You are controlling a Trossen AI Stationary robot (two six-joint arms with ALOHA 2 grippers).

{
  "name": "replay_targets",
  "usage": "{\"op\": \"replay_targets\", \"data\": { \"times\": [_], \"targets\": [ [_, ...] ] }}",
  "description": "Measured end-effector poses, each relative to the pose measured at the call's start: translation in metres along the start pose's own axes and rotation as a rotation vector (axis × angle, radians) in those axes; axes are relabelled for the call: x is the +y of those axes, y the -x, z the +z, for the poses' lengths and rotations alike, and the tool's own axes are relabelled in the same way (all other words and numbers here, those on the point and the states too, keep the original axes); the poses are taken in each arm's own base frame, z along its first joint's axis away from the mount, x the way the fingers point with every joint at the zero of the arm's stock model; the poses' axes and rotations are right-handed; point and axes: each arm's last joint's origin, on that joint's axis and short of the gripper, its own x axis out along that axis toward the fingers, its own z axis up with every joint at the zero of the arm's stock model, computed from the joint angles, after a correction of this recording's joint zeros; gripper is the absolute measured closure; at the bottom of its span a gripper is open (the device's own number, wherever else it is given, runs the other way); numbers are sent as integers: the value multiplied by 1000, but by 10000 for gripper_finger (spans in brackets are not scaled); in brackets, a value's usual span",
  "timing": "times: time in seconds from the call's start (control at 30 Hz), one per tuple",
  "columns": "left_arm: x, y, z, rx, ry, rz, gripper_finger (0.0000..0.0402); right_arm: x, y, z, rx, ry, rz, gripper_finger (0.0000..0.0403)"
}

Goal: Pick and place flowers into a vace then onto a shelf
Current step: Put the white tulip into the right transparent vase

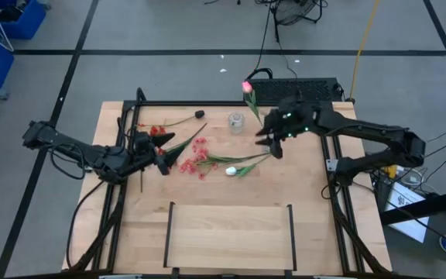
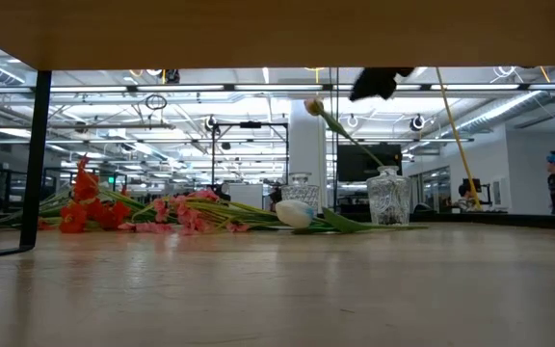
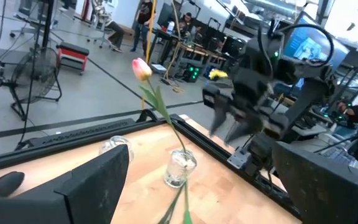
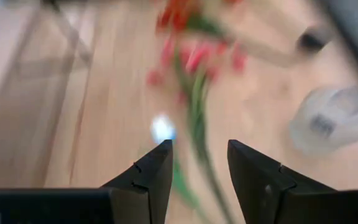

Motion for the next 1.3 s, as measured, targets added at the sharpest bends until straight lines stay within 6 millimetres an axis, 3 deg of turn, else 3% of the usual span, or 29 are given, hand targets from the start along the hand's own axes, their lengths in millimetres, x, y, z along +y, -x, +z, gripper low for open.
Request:
{"op": "replay_targets", "data": {
  "times": [0.23, 0.73, 1.0, 1.3],
  "targets": [
    [3, -2, -2, 15, -18, 18, 2, 9, -40, -9, 266, 112, 97, 259],
    [3, -2, -2, 24, 4, 2, 2, 7, -104, -44, 567, 370, 180, 259],
    [3, -2, -2, 28, 1, 4, 2, 1, -121, -52, 625, 429, 126, 259],
    [3, -2, -2, 28, 4, 3, 2, 1, -128, -46, 540, 521, 135, 259]
  ]
}}
